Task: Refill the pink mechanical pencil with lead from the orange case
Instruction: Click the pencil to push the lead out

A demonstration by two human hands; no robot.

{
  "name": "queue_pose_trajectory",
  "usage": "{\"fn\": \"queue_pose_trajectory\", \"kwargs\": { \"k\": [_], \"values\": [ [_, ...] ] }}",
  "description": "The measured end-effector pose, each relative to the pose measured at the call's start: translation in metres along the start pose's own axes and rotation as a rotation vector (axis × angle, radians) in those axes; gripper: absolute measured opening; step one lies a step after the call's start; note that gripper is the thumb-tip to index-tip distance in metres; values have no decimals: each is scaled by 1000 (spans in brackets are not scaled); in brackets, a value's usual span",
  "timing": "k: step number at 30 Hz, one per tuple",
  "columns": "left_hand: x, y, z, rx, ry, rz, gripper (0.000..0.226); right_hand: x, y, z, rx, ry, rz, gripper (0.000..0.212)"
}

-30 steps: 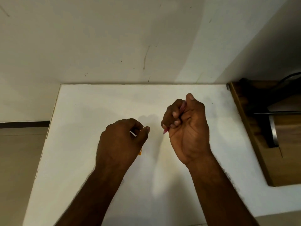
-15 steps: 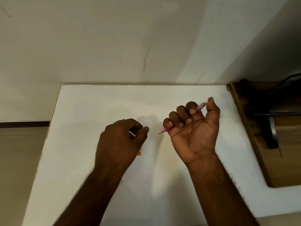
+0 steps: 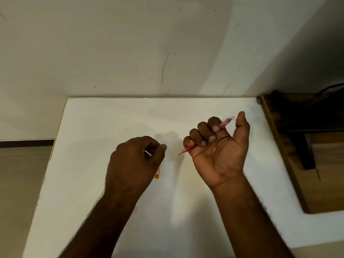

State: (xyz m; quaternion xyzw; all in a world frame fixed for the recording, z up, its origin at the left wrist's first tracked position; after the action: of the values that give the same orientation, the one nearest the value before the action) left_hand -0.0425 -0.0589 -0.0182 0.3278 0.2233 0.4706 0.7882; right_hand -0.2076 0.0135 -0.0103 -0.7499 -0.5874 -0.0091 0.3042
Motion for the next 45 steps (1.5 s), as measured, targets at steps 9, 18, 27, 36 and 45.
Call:
{"fn": "queue_pose_trajectory", "kwargs": {
  "k": [9,18,27,36,45],
  "values": [
    [0,0,1,10,12,7,22,1,-2,-2,14,0,29,52],
    [-3,-3,5,153,105,90,13,2,-1,-2,16,-2,34,50],
    [-7,-7,8,345,176,186,14,2,3,-8,34,-43,39,51],
    [-7,-5,9,361,182,211,15,1,11,-11,86,-38,4,52],
    [-6,-1,9,344,150,206,17,1,14,-13,120,-19,10,59]
  ]
}}
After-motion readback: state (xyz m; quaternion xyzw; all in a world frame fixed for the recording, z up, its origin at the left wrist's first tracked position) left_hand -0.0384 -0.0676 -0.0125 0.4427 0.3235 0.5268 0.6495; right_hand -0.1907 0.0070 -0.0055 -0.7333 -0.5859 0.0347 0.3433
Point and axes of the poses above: each hand's wrist, its own x-axis away from the middle knuckle, its own z-axis out of the back of the hand, y = z × x, the point moved 4 cm from there along -x, towards the middle knuckle, and after that the axes turned 7 degrees about -z, right-handed, at the moved point
